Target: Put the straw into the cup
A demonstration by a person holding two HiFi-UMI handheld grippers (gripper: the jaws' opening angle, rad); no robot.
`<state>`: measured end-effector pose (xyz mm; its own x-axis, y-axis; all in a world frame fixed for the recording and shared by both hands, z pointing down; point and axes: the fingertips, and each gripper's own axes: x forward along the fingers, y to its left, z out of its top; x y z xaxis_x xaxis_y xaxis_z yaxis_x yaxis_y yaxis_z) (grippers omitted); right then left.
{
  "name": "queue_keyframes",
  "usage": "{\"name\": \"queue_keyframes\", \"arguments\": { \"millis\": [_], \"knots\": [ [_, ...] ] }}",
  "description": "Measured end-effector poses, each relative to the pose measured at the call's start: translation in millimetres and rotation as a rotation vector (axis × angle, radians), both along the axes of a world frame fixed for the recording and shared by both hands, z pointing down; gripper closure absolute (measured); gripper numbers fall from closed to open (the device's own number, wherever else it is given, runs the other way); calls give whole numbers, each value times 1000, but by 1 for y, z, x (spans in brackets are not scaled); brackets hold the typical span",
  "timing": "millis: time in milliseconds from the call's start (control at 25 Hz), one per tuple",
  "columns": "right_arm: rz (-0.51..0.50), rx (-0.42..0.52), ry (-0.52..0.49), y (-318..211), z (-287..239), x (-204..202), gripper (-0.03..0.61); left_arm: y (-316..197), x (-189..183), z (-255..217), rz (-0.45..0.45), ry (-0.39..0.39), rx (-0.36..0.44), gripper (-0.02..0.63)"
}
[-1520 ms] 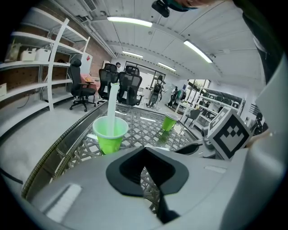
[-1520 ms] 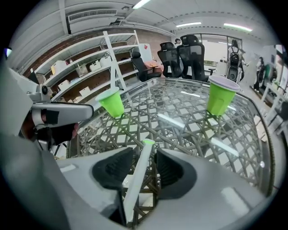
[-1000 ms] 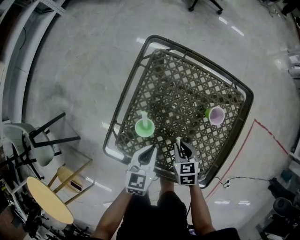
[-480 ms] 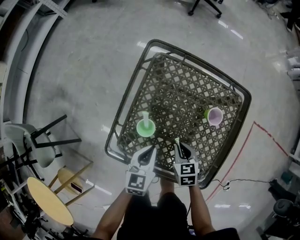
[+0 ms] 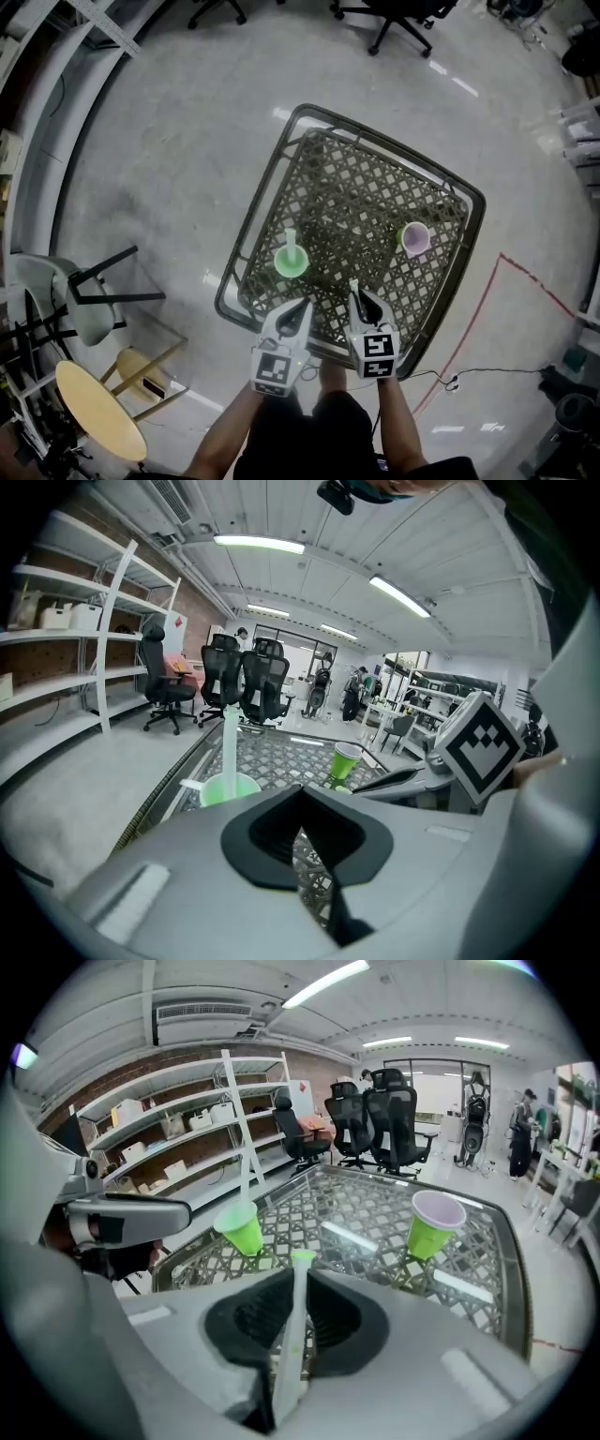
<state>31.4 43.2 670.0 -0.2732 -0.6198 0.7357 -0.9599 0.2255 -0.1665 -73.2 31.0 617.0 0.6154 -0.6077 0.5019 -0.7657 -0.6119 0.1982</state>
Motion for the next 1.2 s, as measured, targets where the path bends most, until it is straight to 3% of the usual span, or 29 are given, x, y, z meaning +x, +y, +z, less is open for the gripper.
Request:
{"name": "queue_keyframes", "arguments": {
  "millis": [720, 1200],
  "knots": [
    [79, 278, -2, -13, -135, 13, 534, -9, 8, -119, 45, 62, 185, 607],
    [145, 455, 10, 2, -228, 31, 534, 6, 3, -182, 49, 53, 271, 607]
  ]
}}
